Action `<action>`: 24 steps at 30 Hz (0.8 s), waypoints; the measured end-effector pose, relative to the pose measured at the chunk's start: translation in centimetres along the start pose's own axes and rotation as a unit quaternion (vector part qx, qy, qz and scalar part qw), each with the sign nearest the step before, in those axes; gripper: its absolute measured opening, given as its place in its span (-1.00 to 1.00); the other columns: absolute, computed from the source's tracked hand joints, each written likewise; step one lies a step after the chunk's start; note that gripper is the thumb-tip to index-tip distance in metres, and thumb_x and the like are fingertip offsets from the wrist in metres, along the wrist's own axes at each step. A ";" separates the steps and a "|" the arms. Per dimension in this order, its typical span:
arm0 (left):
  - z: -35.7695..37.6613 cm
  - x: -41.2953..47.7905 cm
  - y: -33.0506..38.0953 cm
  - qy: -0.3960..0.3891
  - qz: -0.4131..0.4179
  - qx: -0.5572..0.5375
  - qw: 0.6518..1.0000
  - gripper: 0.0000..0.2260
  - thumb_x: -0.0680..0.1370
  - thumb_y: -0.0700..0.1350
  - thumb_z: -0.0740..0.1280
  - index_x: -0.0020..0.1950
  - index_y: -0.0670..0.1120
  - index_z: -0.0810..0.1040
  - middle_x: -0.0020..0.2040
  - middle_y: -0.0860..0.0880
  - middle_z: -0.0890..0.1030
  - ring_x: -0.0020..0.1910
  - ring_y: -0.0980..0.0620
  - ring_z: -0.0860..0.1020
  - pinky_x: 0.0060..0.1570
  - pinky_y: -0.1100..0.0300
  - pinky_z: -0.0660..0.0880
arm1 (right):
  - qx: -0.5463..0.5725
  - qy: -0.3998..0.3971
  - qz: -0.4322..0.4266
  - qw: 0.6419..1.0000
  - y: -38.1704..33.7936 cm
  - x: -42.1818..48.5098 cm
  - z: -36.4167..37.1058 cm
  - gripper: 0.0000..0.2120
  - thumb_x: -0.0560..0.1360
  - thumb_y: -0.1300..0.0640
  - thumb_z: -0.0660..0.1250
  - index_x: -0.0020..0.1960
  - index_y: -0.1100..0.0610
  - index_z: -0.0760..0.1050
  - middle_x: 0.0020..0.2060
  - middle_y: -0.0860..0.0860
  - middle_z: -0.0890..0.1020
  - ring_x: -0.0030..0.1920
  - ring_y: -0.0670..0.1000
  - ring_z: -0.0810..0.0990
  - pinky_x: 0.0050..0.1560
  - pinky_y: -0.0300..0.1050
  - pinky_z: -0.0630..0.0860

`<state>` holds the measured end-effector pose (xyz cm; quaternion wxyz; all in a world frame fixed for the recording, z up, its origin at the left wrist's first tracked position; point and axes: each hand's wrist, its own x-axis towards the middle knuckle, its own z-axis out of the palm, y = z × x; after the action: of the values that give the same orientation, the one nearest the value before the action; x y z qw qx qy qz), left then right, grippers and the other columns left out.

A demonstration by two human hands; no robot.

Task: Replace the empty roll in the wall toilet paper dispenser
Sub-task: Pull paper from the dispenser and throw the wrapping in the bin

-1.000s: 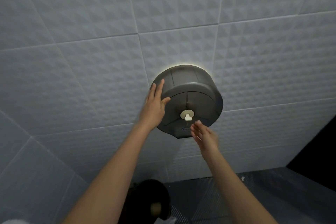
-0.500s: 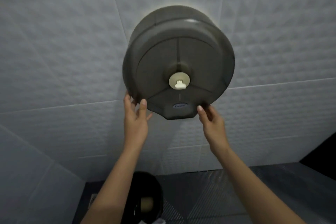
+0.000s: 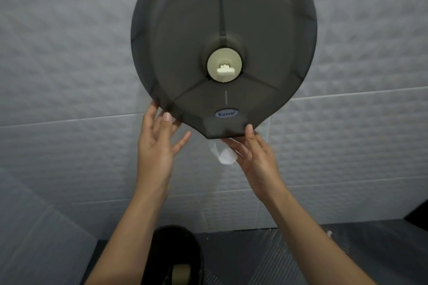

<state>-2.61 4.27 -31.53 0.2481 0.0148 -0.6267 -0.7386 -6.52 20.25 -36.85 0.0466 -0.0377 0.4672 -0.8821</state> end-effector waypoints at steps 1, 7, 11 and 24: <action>-0.1 -0.2 -0.1 0.000 -0.007 0.000 1.000 -0.62 0.64 -0.06 0.14 0.47 0.06 0.27 0.35 0.08 0.51 0.24 0.09 0.56 0.13 0.08 0.56 | -0.015 0.002 0.001 1.000 0.1 -0.2 -0.1 -0.53 0.45 -0.10 0.26 0.20 0.20 0.49 0.04 0.12 0.68 0.11 0.07 0.65 0.19 -0.07 0.50; -0.3 -2.3 -3.6 0.039 -0.090 0.028 0.995 -0.64 0.64 -0.09 0.14 0.45 0.01 0.30 0.37 0.01 0.46 0.26 0.05 0.52 0.21 0.07 0.50 | -0.104 0.019 0.024 0.994 1.1 -1.4 -1.2 -0.60 0.47 0.07 0.36 0.27 0.19 0.47 0.02 0.12 0.69 0.08 -0.02 0.67 0.13 -0.23 0.53; 0.2 -2.5 -7.0 0.017 -0.158 0.148 0.976 -0.59 0.61 -0.17 0.22 0.46 -0.04 0.29 0.43 -0.08 0.40 0.35 0.01 0.42 0.39 0.02 0.34 | -0.110 0.043 0.035 0.992 1.1 -2.0 -1.9 -0.61 0.51 0.08 0.33 0.30 0.20 0.45 0.04 0.11 0.69 0.06 -0.03 0.68 0.14 -0.21 0.53; 3.0 0.1 -10.7 -0.023 -0.105 0.257 0.960 -0.77 0.59 -0.01 0.27 0.10 -0.08 0.65 -0.25 0.14 0.61 -0.28 0.30 0.57 -0.32 0.57 0.41 | -0.179 0.040 -0.062 0.981 -3.1 -1.0 -2.0 -0.69 0.51 0.04 0.31 0.24 0.03 0.50 0.06 -0.03 0.68 0.10 -0.10 0.65 0.19 -0.23 0.50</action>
<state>-7.39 7.94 -40.89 0.1423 0.1273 -0.7960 -0.5743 -5.87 23.71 -35.46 -0.0343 -0.0395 0.6158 -0.7862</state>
